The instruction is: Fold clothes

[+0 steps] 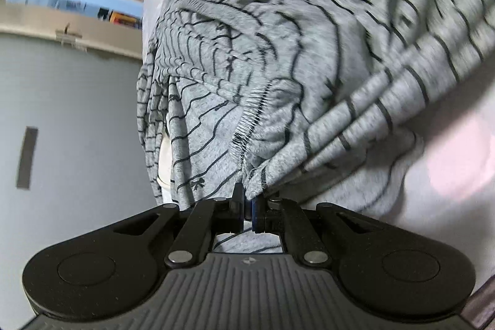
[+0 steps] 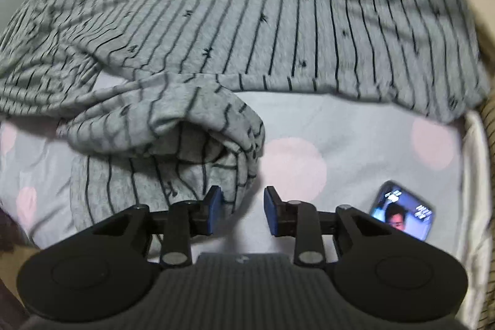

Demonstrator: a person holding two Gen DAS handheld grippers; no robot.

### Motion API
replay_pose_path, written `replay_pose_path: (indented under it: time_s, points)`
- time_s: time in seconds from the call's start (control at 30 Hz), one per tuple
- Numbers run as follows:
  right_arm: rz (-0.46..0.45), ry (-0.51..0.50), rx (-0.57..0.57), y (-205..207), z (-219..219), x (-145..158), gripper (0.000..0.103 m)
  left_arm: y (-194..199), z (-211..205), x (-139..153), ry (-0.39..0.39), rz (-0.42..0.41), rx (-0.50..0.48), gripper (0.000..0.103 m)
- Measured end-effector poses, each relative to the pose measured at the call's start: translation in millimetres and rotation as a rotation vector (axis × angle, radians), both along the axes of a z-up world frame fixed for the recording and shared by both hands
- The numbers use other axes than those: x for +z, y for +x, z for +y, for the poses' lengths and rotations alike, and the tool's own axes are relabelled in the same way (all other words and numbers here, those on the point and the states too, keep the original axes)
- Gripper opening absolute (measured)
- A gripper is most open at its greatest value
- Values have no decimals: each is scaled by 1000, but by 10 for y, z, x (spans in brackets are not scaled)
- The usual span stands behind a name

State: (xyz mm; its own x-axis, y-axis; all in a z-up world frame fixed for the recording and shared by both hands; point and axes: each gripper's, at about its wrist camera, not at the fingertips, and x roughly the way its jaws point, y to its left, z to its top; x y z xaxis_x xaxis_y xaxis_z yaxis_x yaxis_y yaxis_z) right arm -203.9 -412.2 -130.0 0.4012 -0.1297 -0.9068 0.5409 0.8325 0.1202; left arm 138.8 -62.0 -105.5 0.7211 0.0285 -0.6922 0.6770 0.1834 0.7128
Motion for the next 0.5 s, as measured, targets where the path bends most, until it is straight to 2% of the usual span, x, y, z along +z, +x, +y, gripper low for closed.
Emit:
replay_pose_path:
  time_s: [0.03,0.07,0.1,0.17,0.23,0.37,0.47,0.5]
  points:
    - [-1,25,-16,23,-36,-35,33,28,10,34,-18,14,21,3]
    - [0,50,-26,49,-65,-64,24,52,23,68,-36,29,42,3]
    - [4,63,-32,67,-78,-65,9,67,45,101,-54,42,57,3]
    - [5,55,-37,74,-82,-6,8,87,91,159,-85,59,81,3]
    - [-16,-6,-41,23,-91,168,7,101,132,205,-106,62,96,2]
    - [-89,-141,-90,-165,-234,762,6,203,97,269,-141,46,125,2]
    - [-135,-236,-75,-262,-296,1205,6,277,63,323,-154,34,158,2]
    - [-129,-245,-55,-277,-266,1232,6,309,51,341,-158,28,169,2]
